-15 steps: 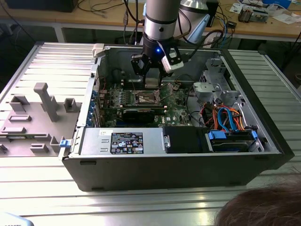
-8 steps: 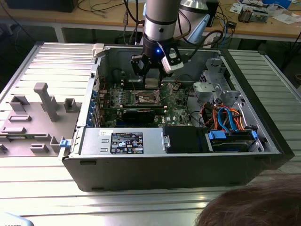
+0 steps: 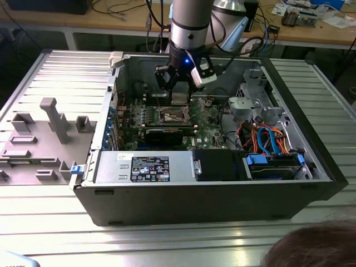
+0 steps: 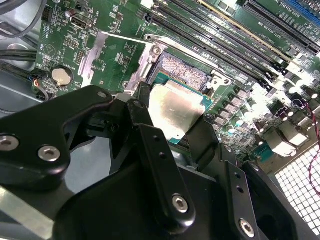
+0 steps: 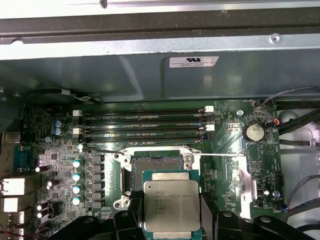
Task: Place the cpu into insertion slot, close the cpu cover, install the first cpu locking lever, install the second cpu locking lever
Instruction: 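Place the cpu into insertion slot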
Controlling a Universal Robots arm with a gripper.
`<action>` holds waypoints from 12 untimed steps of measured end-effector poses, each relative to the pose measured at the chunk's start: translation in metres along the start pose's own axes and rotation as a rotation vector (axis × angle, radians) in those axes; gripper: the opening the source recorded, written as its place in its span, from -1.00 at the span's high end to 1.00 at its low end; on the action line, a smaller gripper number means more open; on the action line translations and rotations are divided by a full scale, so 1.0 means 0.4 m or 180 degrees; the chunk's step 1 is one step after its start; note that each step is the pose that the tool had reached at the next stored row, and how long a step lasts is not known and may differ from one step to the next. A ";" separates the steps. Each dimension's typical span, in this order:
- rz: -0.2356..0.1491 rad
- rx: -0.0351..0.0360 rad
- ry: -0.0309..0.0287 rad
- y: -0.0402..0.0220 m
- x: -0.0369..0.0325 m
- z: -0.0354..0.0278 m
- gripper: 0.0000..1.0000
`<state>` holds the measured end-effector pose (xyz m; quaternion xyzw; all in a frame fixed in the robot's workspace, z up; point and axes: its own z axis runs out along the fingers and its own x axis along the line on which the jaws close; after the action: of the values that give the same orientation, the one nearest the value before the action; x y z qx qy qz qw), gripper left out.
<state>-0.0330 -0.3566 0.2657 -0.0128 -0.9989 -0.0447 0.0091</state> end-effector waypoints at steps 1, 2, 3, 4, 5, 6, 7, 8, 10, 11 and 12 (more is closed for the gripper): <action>0.0000 0.0000 0.0000 0.000 0.000 0.000 -0.09; 0.0000 0.0000 0.0000 0.000 0.000 0.001 -0.09; 0.0000 0.0000 0.0000 0.000 0.000 0.001 -0.09; 0.0000 0.0000 0.0000 0.000 0.000 0.002 -0.09; 0.0000 0.0000 0.0000 0.000 0.000 0.002 -0.09; 0.0000 0.0000 0.0000 0.000 0.000 0.003 -0.09; 0.0000 0.0000 0.0000 0.000 0.000 0.003 -0.09; 0.0000 0.0000 0.0000 0.000 0.000 0.003 -0.09; 0.0000 0.0000 0.0000 0.000 0.000 0.004 -0.09; 0.0000 0.0000 0.0000 0.000 0.000 0.005 -0.09; 0.0000 0.0000 0.0000 0.000 0.000 0.005 -0.09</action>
<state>-0.0330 -0.3566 0.2635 -0.0128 -0.9989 -0.0447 0.0091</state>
